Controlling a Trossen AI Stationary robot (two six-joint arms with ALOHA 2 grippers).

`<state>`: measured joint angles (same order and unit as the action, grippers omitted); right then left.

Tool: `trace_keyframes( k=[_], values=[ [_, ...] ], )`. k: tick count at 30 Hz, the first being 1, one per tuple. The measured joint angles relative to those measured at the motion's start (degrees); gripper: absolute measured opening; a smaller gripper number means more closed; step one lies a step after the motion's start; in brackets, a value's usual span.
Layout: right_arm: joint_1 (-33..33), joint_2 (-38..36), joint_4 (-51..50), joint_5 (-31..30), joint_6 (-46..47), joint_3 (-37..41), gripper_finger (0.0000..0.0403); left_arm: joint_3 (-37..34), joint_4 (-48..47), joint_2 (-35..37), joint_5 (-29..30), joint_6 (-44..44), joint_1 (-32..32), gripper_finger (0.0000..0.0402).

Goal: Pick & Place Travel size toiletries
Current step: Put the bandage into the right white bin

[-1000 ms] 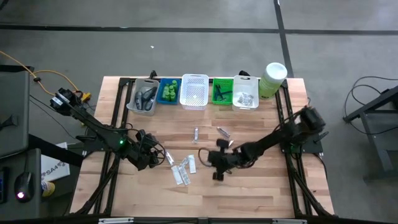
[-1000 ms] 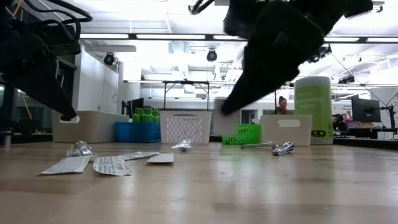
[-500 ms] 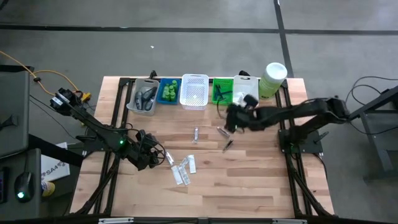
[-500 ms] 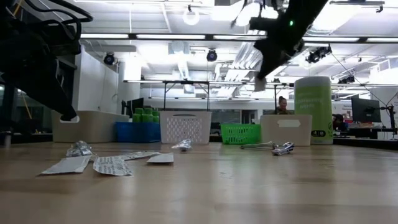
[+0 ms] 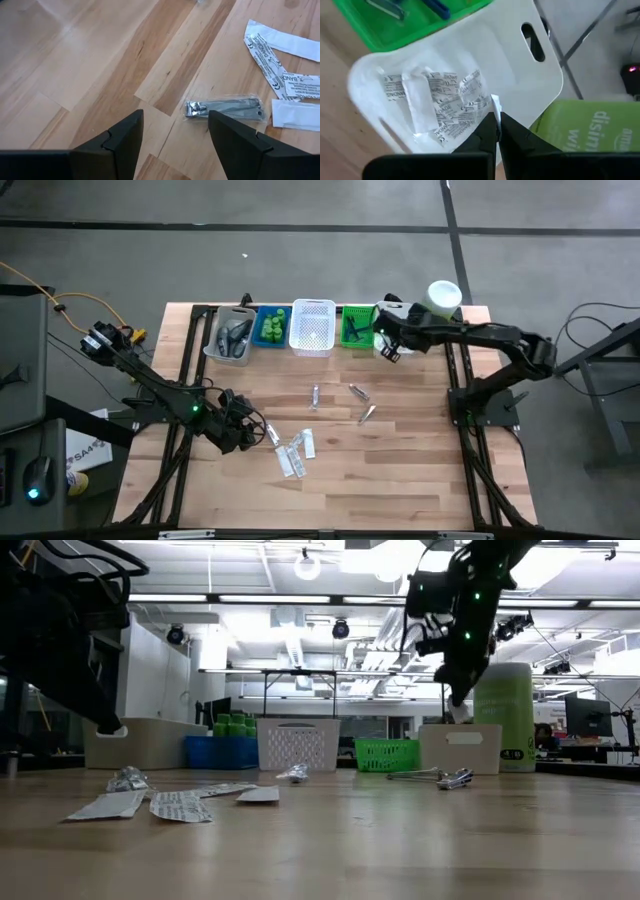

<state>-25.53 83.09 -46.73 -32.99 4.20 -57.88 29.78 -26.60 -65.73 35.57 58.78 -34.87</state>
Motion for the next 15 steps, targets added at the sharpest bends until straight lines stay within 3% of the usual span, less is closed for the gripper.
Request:
trace_keyframes(
  k=[6, 15],
  values=[
    [-3.09, -0.09, 0.33, 2.98, -3.61, -0.05, 0.0036, 0.0, 0.03, 0.0, -0.28, 0.0, 0.0, 0.0221],
    [-2.92, -0.06, 1.44, 0.71, -0.18, -0.05, 0.0157, 0.0, 0.26, 0.0, -1.7, 0.37, 0.0, 0.0221]
  ],
)
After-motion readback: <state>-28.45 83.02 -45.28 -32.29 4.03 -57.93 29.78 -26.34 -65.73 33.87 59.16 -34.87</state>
